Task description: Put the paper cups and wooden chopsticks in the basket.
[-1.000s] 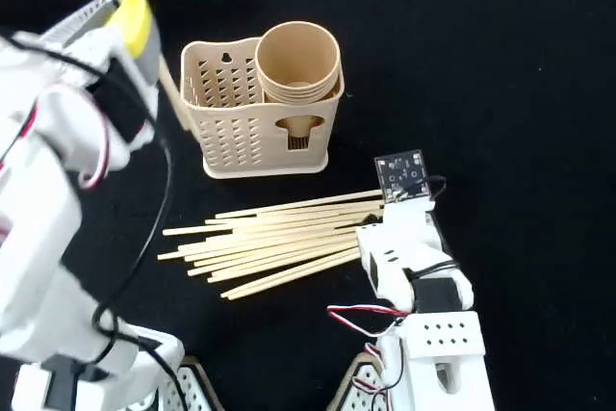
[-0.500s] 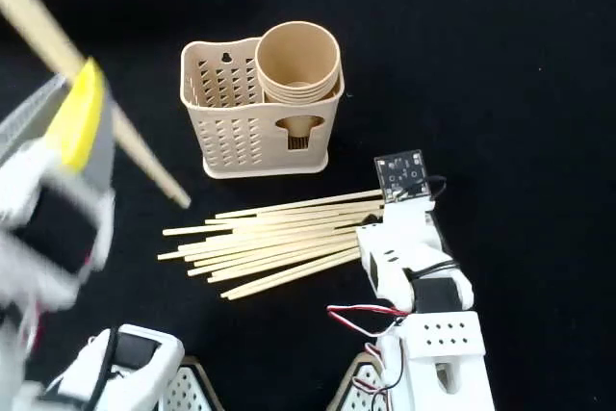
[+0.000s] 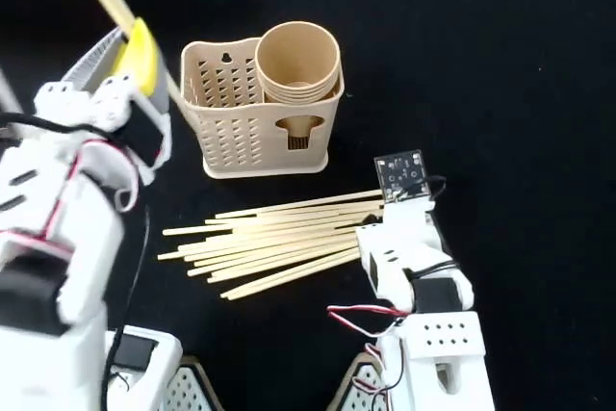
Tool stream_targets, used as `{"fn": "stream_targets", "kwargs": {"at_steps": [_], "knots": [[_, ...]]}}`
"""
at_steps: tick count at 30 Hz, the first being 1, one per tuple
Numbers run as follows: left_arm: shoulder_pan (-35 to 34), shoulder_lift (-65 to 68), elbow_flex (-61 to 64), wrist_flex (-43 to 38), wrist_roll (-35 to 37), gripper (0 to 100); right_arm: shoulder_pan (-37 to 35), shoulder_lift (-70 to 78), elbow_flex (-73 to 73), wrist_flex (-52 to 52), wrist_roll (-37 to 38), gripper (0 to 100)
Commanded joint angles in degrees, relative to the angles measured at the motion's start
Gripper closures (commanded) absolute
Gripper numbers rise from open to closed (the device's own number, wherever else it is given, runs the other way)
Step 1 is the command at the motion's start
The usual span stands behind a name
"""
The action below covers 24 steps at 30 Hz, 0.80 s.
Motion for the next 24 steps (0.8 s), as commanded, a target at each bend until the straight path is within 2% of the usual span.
{"fn": "stream_targets", "kwargs": {"at_steps": [1,6,10,17,24], "knots": [[-1.01,-0.97,10.86,-16.79,-4.04,97,-0.62,-0.57,-0.48,-1.32,-0.18,86.8],[-0.84,-0.88,24.22,-37.71,-7.65,97,-0.62,-0.57,-0.48,-1.32,-0.18,86.8],[-0.92,2.02,29.76,-47.82,-7.82,97,-0.62,-0.57,-0.48,-1.32,-0.18,86.8],[-1.01,15.74,28.79,-55.65,-7.82,97,-0.53,-0.57,-0.4,-1.32,-0.18,86.8],[-1.19,23.47,28.18,-55.74,-7.82,97,-0.53,-0.57,-0.4,-1.32,-0.18,86.7]]}}
